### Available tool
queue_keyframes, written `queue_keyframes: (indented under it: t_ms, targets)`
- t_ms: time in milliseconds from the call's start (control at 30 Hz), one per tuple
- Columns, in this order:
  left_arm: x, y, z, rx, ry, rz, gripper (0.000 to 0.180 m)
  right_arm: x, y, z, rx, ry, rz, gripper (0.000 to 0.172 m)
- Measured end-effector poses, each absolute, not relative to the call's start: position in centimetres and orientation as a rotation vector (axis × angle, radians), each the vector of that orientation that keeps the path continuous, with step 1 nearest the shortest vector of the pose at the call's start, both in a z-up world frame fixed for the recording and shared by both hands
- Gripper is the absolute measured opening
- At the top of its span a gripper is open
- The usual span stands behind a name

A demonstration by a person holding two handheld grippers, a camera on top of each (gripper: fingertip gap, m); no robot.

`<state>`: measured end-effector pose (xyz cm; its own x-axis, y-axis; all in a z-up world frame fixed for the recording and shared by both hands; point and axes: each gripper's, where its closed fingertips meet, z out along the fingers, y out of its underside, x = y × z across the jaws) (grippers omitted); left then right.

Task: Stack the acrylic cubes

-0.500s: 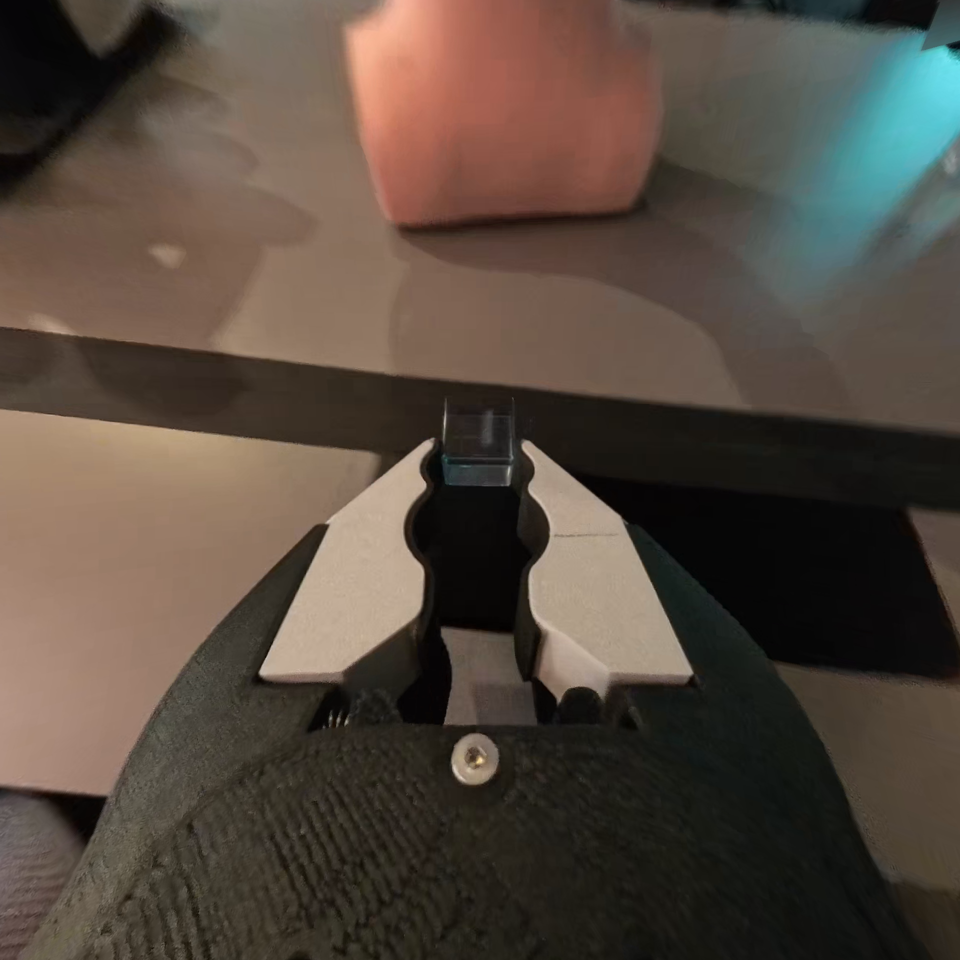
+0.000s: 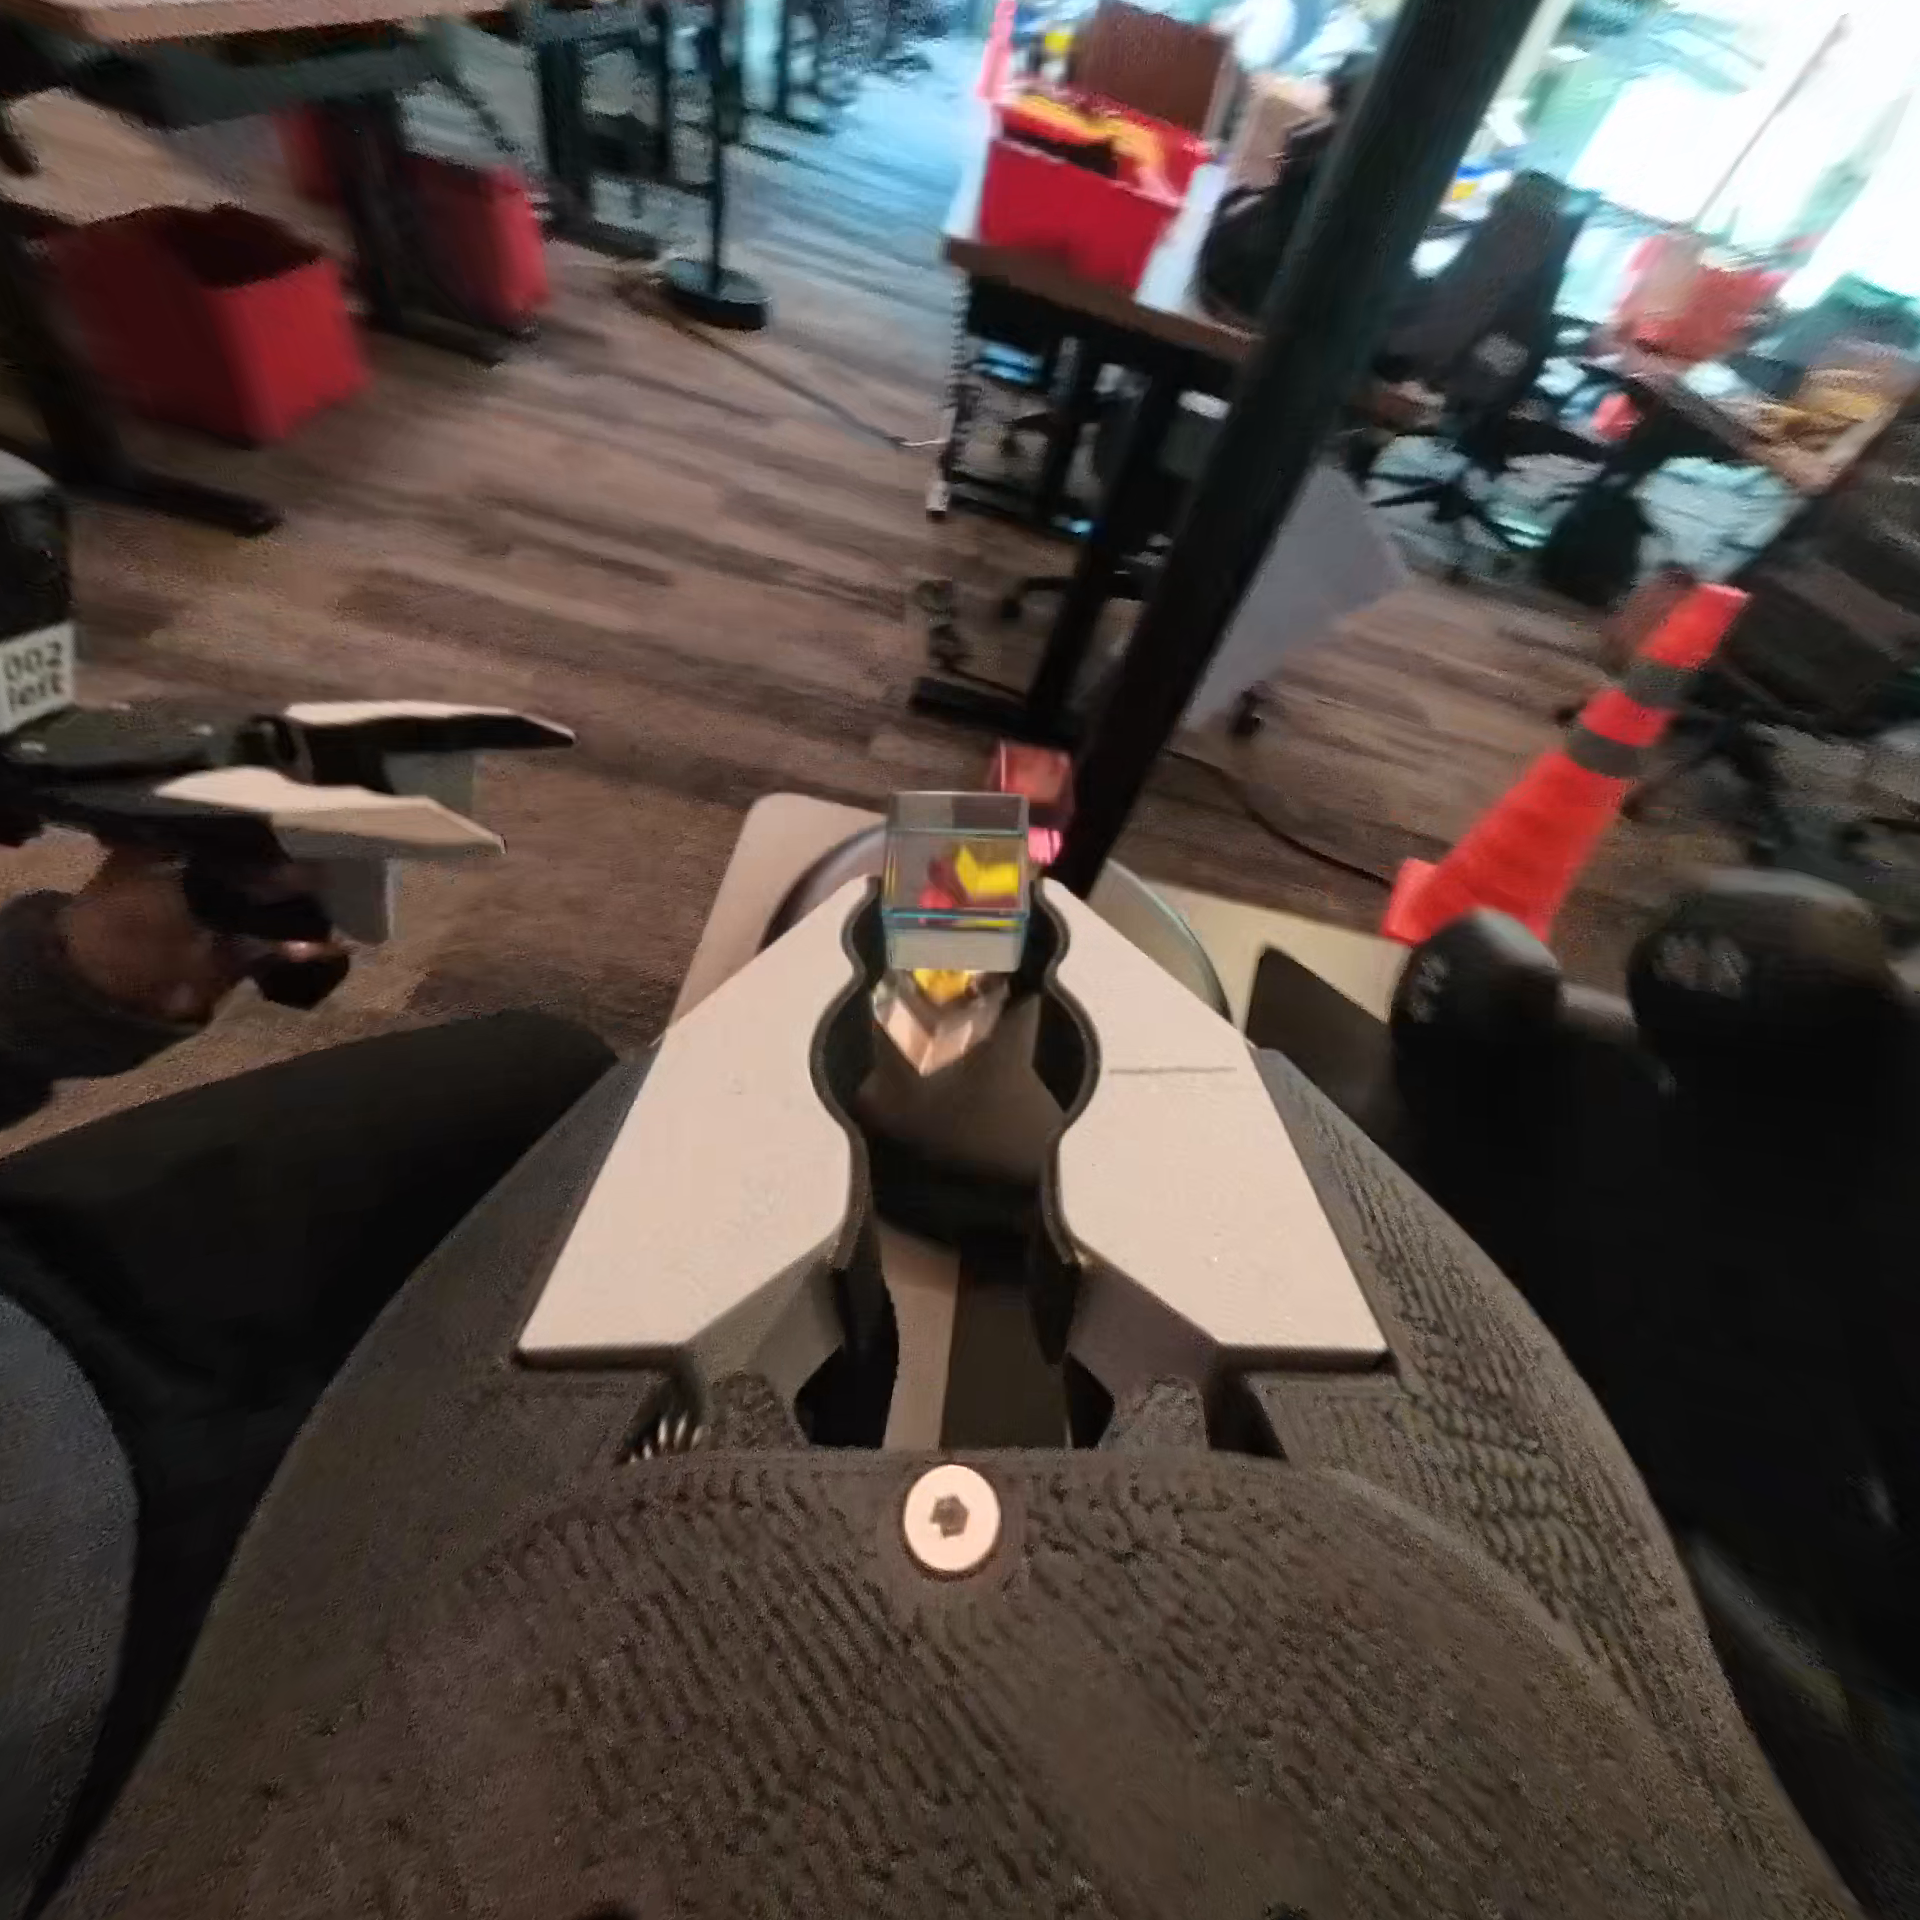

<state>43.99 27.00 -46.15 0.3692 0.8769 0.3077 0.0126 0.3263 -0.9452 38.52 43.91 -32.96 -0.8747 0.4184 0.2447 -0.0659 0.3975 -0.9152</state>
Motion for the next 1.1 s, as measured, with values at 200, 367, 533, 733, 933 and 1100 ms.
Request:
queue_keyframes:
  t_ms: [200, 367, 533, 733, 933, 1100]
  targets:
    - [44.1, 24.7, -48.1, -1.07, -1.116, 0.722, 0.093, 33.5, 38.1, -33.8, -0.239, -2.511, 1.47, 0.025]
    - [43.5, 23.5, -49.3, -1.073, -1.157, 0.71, 0.093, 31.3, 37.1, -36.1, -0.25, -2.612, 1.347, 0.025]
    - [43.1, 23.2, -50.0, -1.078, -1.17, 0.694, 0.094, 30.9, 37.1, -37.3, -0.259, -2.627, 1.349, 0.025]
    - [42.9, 23.7, -50.6, -1.081, -1.172, 0.671, 0.094, 30.7, 37.2, -37.3, -0.303, -2.622, 1.388, 0.026]
    - [43.0, 24.3, -50.7, -1.087, -1.163, 0.659, 0.094, 30.5, 38.3, -35.2, -0.383, -2.482, 1.509, 0.055]
    - [43.3, 24.1, -51.0, -1.084, -1.167, 0.662, 0.094, 32.6, 41.0, -32.0, -0.589, -1.977, 1.781, 0.025]
